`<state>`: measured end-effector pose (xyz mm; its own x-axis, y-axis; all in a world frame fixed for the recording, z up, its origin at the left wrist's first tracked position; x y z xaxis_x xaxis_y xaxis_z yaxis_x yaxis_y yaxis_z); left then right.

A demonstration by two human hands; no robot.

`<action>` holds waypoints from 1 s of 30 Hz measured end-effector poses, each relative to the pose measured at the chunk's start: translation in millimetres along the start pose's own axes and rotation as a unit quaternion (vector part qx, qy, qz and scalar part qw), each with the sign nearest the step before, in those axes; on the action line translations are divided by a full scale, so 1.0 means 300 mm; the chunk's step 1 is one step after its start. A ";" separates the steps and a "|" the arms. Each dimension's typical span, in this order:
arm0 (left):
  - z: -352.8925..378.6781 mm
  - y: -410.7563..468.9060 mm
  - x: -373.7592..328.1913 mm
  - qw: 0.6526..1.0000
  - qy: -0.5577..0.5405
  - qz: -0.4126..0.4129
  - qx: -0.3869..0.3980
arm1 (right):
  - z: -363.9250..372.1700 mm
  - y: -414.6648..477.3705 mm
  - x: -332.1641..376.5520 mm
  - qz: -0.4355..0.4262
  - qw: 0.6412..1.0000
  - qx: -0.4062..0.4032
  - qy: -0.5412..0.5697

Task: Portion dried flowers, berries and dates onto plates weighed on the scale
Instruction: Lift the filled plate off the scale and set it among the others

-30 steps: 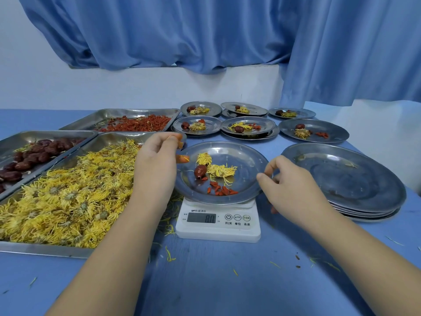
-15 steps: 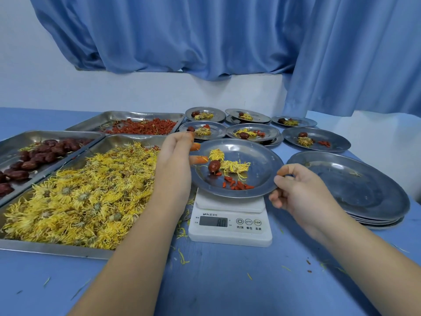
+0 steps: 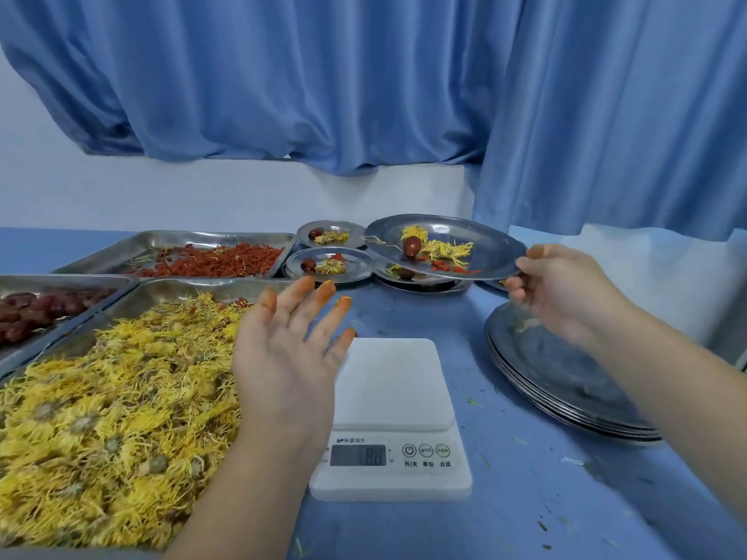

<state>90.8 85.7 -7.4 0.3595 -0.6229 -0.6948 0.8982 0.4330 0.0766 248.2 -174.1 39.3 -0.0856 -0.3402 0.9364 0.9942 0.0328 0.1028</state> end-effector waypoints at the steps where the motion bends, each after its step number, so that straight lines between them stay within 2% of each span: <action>1: -0.001 0.002 0.019 0.999 -0.026 -0.022 0.001 | -0.017 0.044 0.016 -0.001 1.000 -0.012 0.006; 8: 0.009 0.020 0.109 0.981 -0.160 -0.113 0.015 | -0.203 0.320 0.006 0.015 0.990 -0.140 -0.004; 12: 0.020 0.026 0.135 0.973 -0.177 -0.141 0.044 | -0.317 0.401 -0.034 0.019 0.977 -0.209 -0.031; 16: 0.019 0.033 0.156 0.968 -0.183 -0.161 0.054 | -0.384 0.466 -0.055 0.025 0.968 -0.243 -0.059; 26: 0.031 0.057 0.151 0.969 -0.171 -0.156 0.082 | -0.436 0.572 -0.126 0.055 0.961 -0.260 -0.082; 30: 0.032 0.052 0.146 0.971 -0.163 -0.154 0.089 | -0.450 0.572 -0.151 0.093 0.958 -0.249 -0.104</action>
<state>123.0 58.8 -29.8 0.1026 -0.8903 -0.4436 0.9947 0.0932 0.0431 431.5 -279.9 -30.8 0.1369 -0.1763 0.9748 0.8969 -0.3958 -0.1975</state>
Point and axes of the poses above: each hand's wrist, its own y-axis towards the middle knuckle, its own z-axis out of the palm, x = y × z, the point moved 10 cm from there along y, towards the middle knuckle, and after that the axes turned 5 degrees about y, right-handed, at the moved point
